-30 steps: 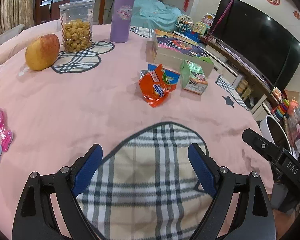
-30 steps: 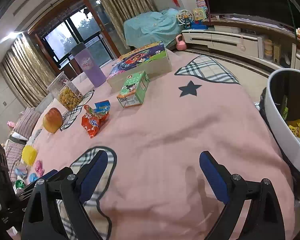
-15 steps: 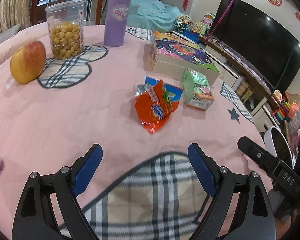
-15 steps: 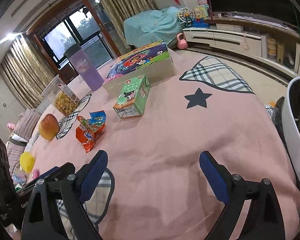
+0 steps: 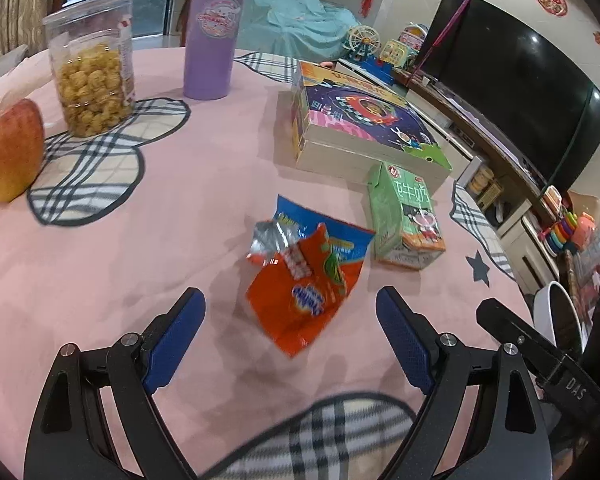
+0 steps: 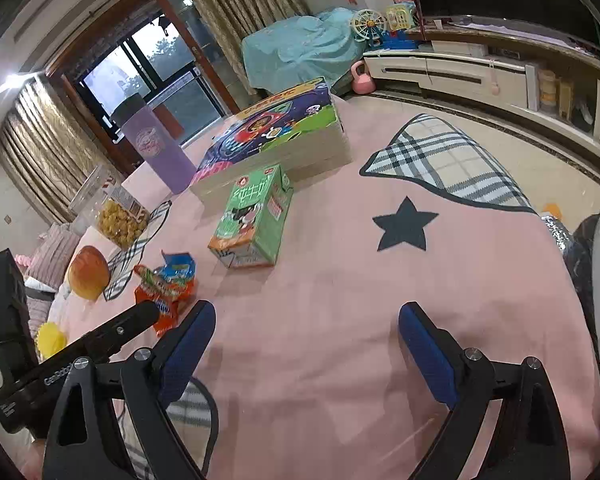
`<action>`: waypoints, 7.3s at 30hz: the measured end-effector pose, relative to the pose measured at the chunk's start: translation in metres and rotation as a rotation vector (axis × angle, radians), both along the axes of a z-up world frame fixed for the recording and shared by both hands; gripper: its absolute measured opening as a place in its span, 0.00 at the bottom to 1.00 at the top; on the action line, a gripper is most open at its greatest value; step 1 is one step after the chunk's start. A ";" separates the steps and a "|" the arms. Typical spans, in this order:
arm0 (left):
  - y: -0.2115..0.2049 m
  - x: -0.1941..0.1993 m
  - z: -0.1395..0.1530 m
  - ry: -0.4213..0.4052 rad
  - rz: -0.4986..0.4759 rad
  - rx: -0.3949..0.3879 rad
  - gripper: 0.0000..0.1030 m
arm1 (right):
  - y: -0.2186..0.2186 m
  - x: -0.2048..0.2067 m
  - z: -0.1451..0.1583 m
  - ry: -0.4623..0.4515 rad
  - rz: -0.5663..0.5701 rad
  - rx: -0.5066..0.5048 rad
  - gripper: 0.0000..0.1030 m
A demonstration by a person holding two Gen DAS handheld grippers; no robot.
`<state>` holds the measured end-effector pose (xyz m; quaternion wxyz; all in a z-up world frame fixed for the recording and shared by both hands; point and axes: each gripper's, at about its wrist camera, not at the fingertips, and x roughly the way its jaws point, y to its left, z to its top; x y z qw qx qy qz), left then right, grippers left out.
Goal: Collect trash
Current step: 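Grasp the orange chip bag with left tool while right tool grasps the green milk carton, then carry the chip bag and milk carton over the bin and lower them in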
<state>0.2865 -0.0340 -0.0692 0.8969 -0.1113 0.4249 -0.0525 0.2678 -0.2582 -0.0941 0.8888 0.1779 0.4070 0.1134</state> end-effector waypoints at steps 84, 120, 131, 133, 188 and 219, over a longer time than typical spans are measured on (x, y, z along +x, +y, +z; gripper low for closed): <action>-0.036 -0.142 -0.007 -0.030 -0.200 0.026 0.30 | -0.002 -0.119 -0.004 0.003 0.072 -0.110 0.50; -0.145 -0.156 0.034 -0.088 -0.435 0.049 0.27 | -0.105 -0.168 0.044 -0.113 -0.121 0.025 0.49; -0.178 -0.157 0.045 -0.112 -0.491 0.054 0.27 | -0.139 -0.178 0.053 -0.136 -0.177 0.032 0.49; -0.185 -0.157 0.048 -0.118 -0.502 0.054 0.27 | -0.144 -0.179 0.054 -0.138 -0.187 0.034 0.49; -0.308 -0.114 0.066 -0.142 -0.642 0.073 0.27 | -0.234 -0.153 0.057 -0.116 -0.325 0.011 0.49; -0.349 -0.095 0.054 -0.129 -0.665 0.140 0.27 | -0.253 -0.135 0.048 -0.074 -0.354 0.005 0.49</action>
